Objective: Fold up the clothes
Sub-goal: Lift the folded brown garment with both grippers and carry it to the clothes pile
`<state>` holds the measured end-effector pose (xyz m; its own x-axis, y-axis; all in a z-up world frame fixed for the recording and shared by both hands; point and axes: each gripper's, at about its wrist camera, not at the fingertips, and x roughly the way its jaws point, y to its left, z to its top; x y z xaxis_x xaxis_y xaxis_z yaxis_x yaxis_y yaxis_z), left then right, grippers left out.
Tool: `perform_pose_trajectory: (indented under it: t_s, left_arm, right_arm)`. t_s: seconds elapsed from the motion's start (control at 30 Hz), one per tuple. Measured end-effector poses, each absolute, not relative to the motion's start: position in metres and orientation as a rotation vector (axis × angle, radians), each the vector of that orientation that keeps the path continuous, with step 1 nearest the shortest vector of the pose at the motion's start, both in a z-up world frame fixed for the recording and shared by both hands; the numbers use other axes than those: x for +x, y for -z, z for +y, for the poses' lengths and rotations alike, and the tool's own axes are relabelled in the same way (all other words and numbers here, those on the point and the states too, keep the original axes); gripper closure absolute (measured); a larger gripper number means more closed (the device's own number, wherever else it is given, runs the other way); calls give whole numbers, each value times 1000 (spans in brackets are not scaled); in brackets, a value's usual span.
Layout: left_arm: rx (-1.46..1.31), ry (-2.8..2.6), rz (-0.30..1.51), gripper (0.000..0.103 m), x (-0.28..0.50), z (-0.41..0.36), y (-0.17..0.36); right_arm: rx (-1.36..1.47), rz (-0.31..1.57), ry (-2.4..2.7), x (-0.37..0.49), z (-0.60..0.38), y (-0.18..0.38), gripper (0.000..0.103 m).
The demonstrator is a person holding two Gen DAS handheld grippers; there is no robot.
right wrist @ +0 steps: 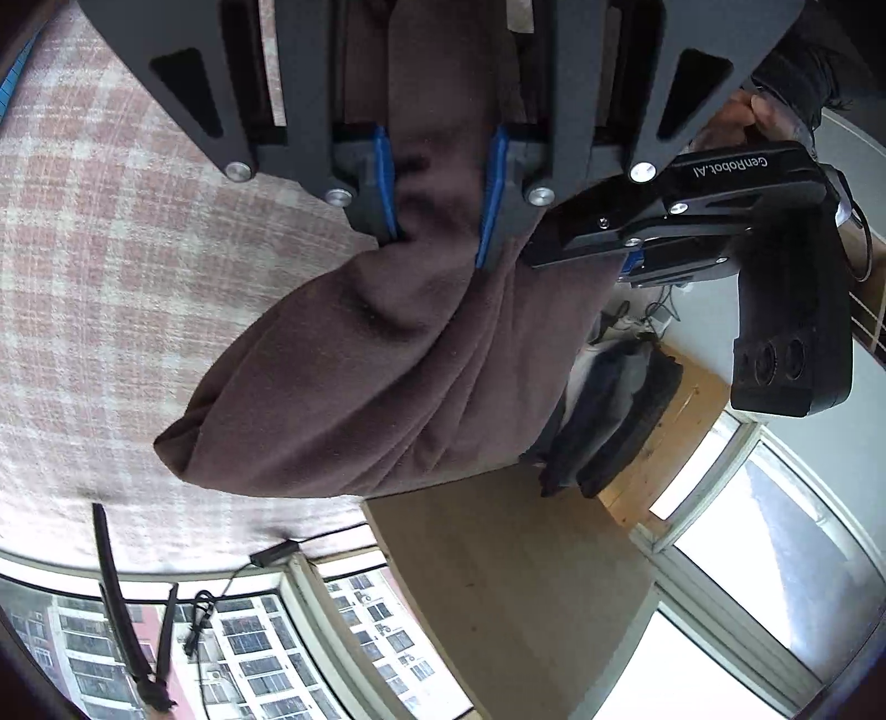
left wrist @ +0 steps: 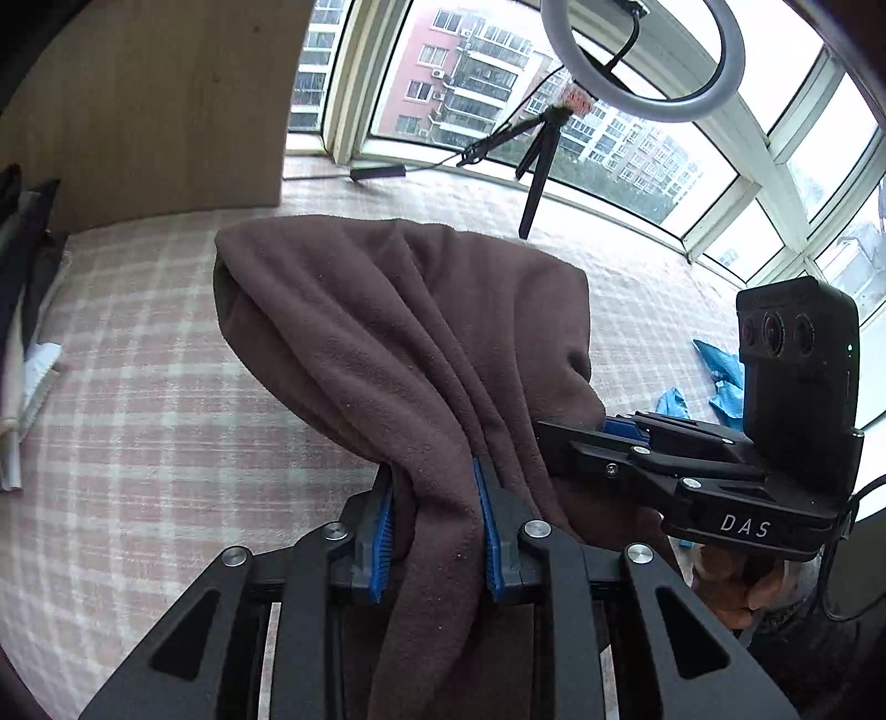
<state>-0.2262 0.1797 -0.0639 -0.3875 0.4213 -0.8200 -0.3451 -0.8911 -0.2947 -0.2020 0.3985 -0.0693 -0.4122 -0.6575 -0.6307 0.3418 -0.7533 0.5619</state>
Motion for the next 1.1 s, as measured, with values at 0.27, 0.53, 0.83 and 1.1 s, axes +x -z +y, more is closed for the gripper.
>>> perform_pose_trajectory:
  t_s: [0.27,0.53,0.83,1.1]
  left_arm:
    - [-1219,-2439,-89,79,-196,90,0]
    - [-1074,-2481,-31,79,-210,-55,-43]
    - [-1057,-2499,47,79,-273,-205,-68]
    - [-1092,-2483,-10,79,-342,-280,-46]
  right_arm:
    - [1036,-359,2156,-191,316,-3,77]
    - [908,-294,2212,-198,172,-51,78]
    - [906,-300,2256,-260,1,-73,78]
    - [975,-278,2268,-324,-74,-57,78]
